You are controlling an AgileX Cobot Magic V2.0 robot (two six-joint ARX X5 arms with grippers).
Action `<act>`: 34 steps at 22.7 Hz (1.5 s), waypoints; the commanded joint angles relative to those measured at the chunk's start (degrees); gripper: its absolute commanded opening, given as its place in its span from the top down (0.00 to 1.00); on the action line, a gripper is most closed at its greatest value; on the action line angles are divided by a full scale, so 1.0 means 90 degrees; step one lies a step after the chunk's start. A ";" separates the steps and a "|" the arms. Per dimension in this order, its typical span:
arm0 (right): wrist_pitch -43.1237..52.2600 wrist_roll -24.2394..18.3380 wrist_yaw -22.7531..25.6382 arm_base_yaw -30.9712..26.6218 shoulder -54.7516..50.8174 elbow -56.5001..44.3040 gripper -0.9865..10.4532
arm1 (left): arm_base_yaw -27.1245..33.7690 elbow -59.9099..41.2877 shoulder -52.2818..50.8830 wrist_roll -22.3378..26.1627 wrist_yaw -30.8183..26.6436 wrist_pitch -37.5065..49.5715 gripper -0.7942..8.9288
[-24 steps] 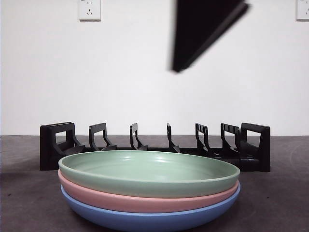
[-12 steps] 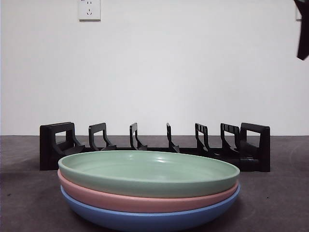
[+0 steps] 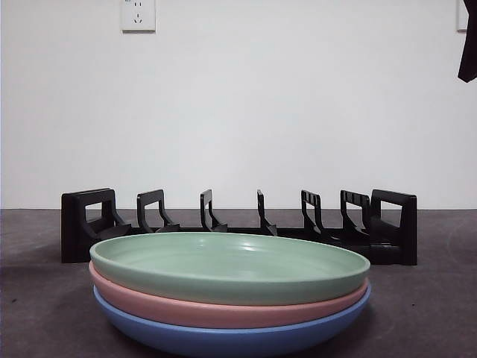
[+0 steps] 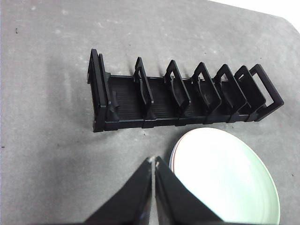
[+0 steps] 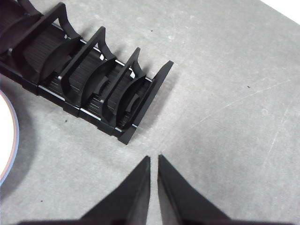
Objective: Place the plate
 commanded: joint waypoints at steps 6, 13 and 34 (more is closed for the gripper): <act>0.0070 0.0019 0.0010 0.0032 0.0029 0.0044 0.89 | 0.0799 -0.2732 -0.1770 0.1540 -0.0469 0.3160 0.91; 0.0070 0.0019 0.0010 0.0029 0.0029 0.0044 0.89 | 0.1695 -0.5136 -0.3470 0.1547 -0.0469 0.3944 0.91; 0.0250 -0.0236 0.0165 0.0034 -0.0602 -0.0097 0.89 | 0.1698 -0.5183 -0.3461 0.1537 -0.0471 0.4051 0.91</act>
